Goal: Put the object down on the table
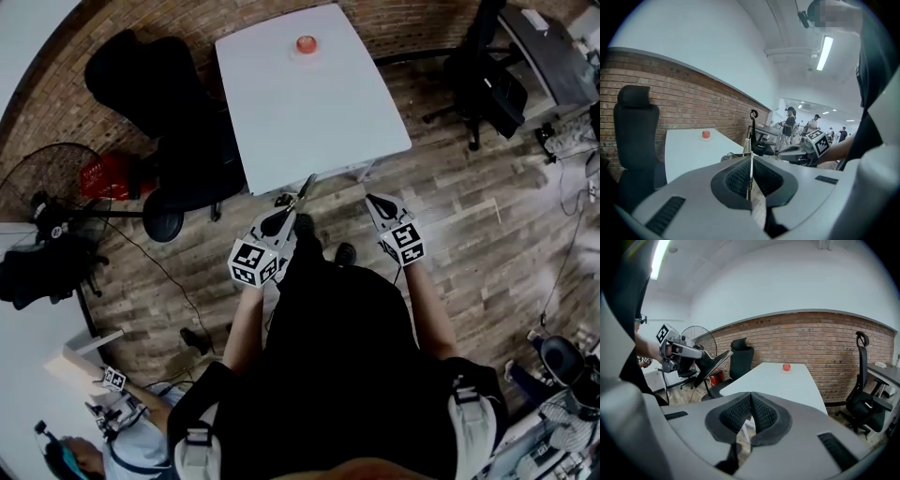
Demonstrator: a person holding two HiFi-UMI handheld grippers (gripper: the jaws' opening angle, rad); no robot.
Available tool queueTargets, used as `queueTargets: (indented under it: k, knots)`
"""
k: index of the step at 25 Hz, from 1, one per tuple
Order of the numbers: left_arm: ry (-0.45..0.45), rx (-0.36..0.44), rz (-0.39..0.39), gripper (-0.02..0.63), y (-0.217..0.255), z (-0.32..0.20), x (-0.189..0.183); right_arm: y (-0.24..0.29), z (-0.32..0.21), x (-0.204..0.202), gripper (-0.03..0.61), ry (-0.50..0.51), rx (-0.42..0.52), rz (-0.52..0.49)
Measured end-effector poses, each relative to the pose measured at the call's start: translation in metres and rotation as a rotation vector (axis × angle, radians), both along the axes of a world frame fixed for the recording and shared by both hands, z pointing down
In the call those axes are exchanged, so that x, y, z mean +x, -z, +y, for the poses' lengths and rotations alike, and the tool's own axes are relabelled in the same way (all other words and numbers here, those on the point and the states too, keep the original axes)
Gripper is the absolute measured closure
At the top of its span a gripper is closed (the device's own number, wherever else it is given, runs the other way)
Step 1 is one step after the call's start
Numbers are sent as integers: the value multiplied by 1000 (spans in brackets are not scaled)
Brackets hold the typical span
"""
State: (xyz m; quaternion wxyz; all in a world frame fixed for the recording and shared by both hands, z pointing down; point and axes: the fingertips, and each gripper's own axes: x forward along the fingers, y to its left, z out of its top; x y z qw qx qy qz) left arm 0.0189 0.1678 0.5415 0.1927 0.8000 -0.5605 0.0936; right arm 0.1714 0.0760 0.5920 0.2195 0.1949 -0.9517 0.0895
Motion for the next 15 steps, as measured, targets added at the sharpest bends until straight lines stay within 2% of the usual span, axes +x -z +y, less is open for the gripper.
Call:
queueTargets:
  k: [10, 15]
  knots:
    - [-75, 18, 12, 591, -3, -61, -26, -7, -40, -13, 580, -69, -5, 48]
    - [-105, 38, 19, 591, 3, -98, -45, -3, -70, -32, 580, -93, 14, 71]
